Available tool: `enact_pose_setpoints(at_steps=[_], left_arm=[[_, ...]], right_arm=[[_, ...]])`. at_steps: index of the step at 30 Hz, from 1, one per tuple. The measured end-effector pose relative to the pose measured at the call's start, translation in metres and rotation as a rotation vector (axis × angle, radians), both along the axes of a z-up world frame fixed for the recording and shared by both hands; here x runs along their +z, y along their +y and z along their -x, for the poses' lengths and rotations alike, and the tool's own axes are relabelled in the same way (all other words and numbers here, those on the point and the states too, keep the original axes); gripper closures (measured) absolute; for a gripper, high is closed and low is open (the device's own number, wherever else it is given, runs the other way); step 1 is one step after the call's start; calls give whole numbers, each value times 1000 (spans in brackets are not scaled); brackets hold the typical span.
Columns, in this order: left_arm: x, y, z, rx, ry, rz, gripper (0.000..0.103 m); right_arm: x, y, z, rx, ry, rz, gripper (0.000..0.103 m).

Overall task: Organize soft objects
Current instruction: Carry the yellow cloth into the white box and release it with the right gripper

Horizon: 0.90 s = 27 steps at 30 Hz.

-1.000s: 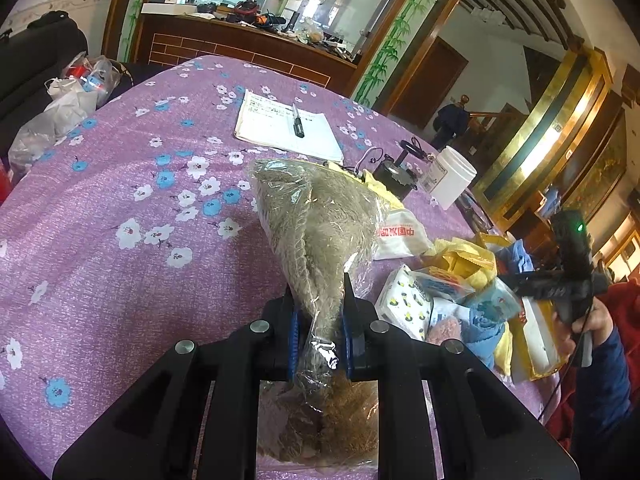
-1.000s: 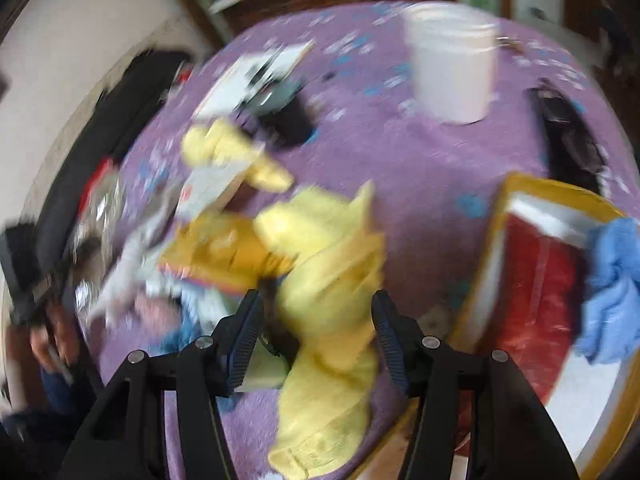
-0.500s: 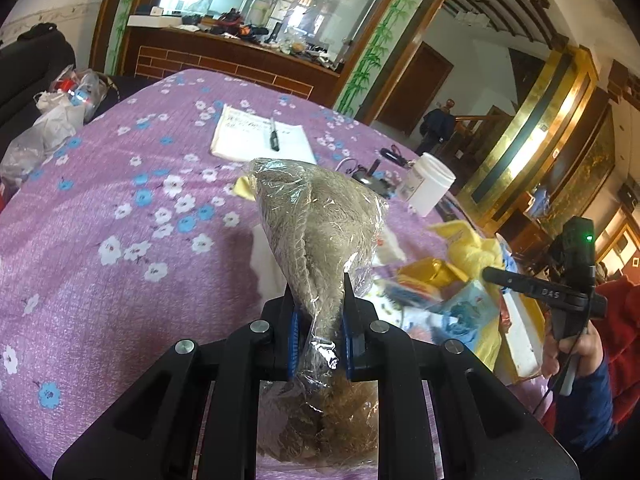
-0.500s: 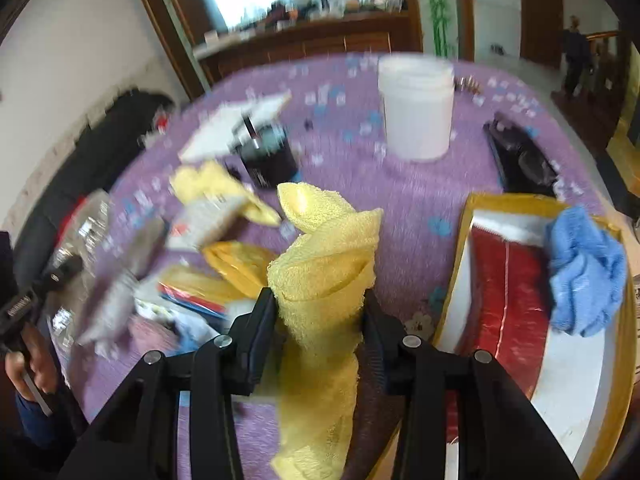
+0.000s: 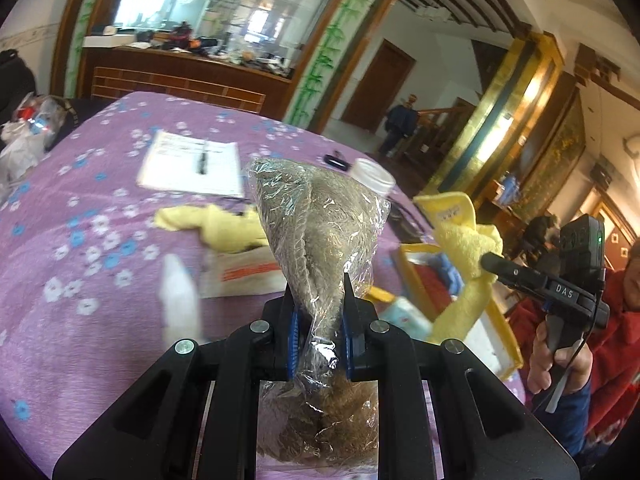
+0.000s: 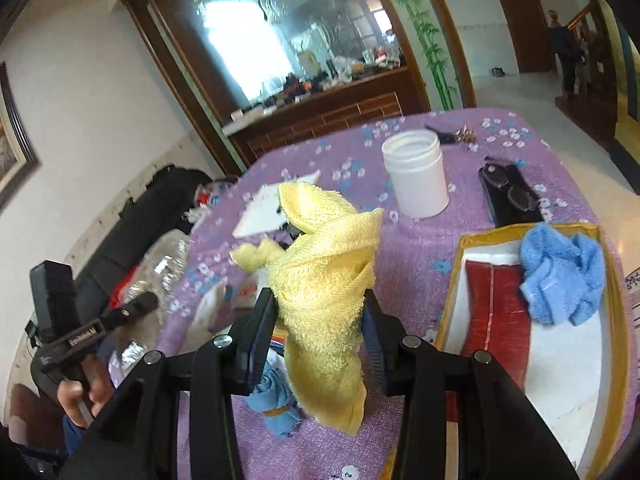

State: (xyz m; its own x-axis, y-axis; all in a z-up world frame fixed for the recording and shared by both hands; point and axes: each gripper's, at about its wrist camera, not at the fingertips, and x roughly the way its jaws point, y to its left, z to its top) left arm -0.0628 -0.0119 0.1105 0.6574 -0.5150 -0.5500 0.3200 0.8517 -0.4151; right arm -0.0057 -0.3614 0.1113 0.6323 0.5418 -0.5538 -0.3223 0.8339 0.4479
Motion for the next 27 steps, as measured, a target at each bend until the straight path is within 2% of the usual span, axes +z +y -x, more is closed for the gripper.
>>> enact_pose_setpoints(at_steps=[8, 15, 19, 22, 27], left_arm=[[16, -77, -2, -135, 26, 39, 88], [26, -147, 0, -226, 35, 26, 88], [19, -184, -9, -266, 74, 29, 88], [11, -216, -9, -299, 75, 12, 88], [-20, -261, -12, -337, 97, -1, 88]], right_arm=[[24, -38, 11, -68, -68, -20, 61], [30, -75, 23, -141, -96, -16, 61], [29, -96, 28, -192, -109, -6, 61], [25, -111, 33, -232, -111, 14, 61], [5, -134, 39, -294, -64, 51, 61]])
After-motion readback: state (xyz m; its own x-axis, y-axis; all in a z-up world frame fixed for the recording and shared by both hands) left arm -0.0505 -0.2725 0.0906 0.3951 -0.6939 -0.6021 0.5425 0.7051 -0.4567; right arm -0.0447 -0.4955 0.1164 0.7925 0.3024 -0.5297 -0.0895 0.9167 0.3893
